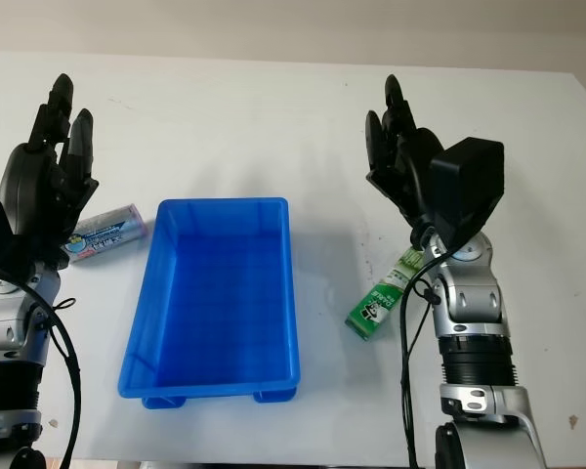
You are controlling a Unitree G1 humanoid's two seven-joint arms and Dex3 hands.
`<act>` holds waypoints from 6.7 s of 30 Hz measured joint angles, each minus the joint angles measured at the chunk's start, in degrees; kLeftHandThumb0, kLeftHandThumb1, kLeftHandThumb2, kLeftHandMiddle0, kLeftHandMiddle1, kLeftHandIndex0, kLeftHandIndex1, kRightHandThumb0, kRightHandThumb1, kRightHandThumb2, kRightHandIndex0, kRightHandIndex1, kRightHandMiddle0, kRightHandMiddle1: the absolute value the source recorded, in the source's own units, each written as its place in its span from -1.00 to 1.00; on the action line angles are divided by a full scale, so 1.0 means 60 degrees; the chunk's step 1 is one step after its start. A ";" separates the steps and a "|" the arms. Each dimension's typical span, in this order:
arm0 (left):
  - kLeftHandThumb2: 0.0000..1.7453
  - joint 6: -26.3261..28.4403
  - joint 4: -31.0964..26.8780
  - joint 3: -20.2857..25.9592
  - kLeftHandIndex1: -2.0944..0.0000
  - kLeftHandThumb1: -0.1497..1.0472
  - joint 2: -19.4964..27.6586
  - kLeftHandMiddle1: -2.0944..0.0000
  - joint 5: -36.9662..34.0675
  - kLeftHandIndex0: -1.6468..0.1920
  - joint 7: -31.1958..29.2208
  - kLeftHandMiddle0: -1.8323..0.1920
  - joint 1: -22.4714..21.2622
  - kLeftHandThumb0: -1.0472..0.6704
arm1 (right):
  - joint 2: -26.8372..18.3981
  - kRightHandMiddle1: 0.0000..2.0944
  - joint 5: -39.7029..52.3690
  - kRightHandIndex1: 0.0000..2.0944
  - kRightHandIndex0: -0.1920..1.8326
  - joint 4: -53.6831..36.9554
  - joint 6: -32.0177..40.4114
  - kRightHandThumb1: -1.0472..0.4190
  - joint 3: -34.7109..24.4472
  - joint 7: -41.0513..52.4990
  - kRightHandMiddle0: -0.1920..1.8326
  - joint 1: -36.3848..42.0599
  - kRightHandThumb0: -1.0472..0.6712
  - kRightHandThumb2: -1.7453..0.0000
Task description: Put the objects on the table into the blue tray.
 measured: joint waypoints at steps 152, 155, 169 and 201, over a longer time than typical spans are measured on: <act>-0.39 -0.0388 0.0693 -0.0321 0.94 1.00 -0.0488 0.94 0.0460 0.79 0.0316 0.80 -0.0046 -0.64 | -0.0362 -1.00 -0.0536 -1.00 -1.00 0.0856 -0.1367 -1.00 0.0760 0.0365 -1.00 -0.0435 -0.71 0.14; -0.40 -0.0388 0.0693 -0.0272 0.94 1.00 -0.0486 0.95 0.0438 0.79 0.0293 0.80 -0.0046 -0.64 | -0.0335 -1.00 -0.0455 -1.00 -1.00 0.0899 -0.1216 -1.00 0.0691 0.0377 -1.00 -0.0224 -0.69 0.14; -0.38 -0.0389 0.0692 -0.0160 0.95 1.00 -0.0264 0.95 0.0369 0.81 0.0091 0.81 -0.0046 -0.62 | -0.0230 -1.00 -0.0420 -1.00 -1.00 0.0738 -0.0492 -1.00 0.0556 0.0126 -1.00 0.0182 -0.66 0.13; -0.94 0.2892 -0.2182 -0.2397 0.95 0.71 0.5426 0.95 0.5078 0.70 -0.3687 0.71 0.0395 -0.52 | -0.0227 -1.00 -0.0374 -1.00 -1.00 0.0150 -0.0002 -1.00 0.0388 0.0368 -1.00 0.0486 -0.61 0.14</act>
